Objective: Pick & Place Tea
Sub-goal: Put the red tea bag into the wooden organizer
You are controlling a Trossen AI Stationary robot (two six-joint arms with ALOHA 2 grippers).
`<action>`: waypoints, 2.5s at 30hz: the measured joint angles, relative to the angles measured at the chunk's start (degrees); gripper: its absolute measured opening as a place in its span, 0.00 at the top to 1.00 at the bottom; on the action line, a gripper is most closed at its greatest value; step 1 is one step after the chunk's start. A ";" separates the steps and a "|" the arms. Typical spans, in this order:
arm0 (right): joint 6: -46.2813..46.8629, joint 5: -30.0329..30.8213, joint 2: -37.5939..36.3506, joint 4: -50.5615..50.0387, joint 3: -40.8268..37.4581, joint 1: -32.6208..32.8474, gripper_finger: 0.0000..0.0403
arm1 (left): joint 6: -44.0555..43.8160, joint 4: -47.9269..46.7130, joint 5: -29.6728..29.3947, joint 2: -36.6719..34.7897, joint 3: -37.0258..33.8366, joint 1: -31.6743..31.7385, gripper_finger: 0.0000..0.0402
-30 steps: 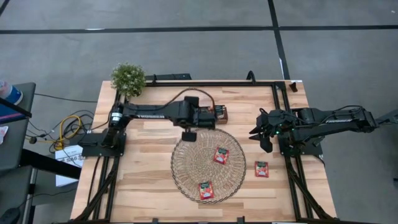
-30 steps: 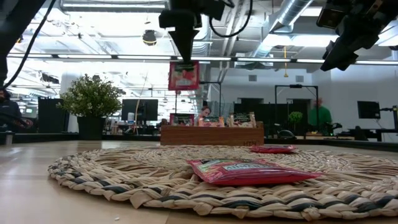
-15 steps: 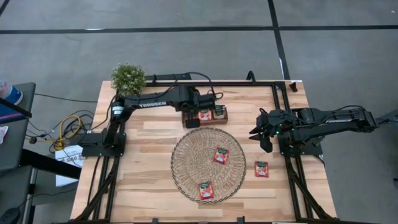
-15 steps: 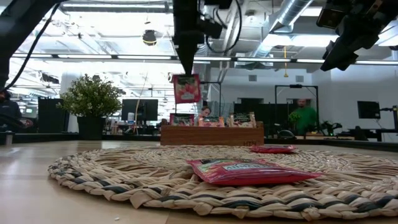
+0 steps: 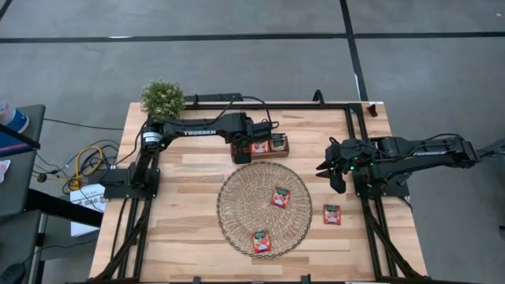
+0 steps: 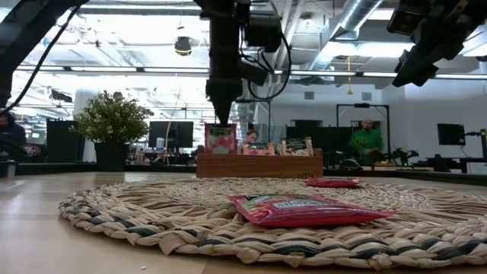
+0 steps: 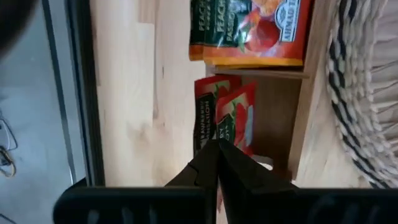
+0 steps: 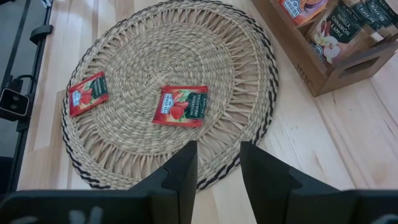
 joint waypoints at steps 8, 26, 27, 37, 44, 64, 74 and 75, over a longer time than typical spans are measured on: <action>-0.09 0.00 0.00 0.00 0.00 0.01 0.72 | 1.48 3.32 -2.26 0.00 -2.94 0.00 1.00; 0.04 0.01 0.00 0.00 0.00 0.00 0.72 | 2.89 5.97 0.54 0.00 -2.95 0.35 1.00; 0.07 0.00 0.00 0.00 0.00 0.00 0.72 | 2.88 5.97 0.56 0.00 -2.95 0.39 1.00; 0.09 0.00 0.00 0.00 0.00 0.02 0.72 | 2.48 6.07 2.31 0.00 -2.95 2.04 1.00; 0.09 0.00 0.00 0.00 0.00 0.00 0.72 | 2.50 6.82 2.49 0.00 -2.95 2.59 0.93; 0.05 0.00 0.00 0.00 0.00 0.01 0.72 | -1.23 6.06 12.51 -0.13 7.01 -6.34 0.67; 0.02 0.00 0.00 0.00 0.00 0.00 0.72 | -11.08 5.49 15.88 -0.13 7.14 -15.74 0.67; 0.02 0.00 0.00 0.00 0.00 0.02 0.72 | -13.00 5.14 16.55 -0.13 7.15 -16.52 0.67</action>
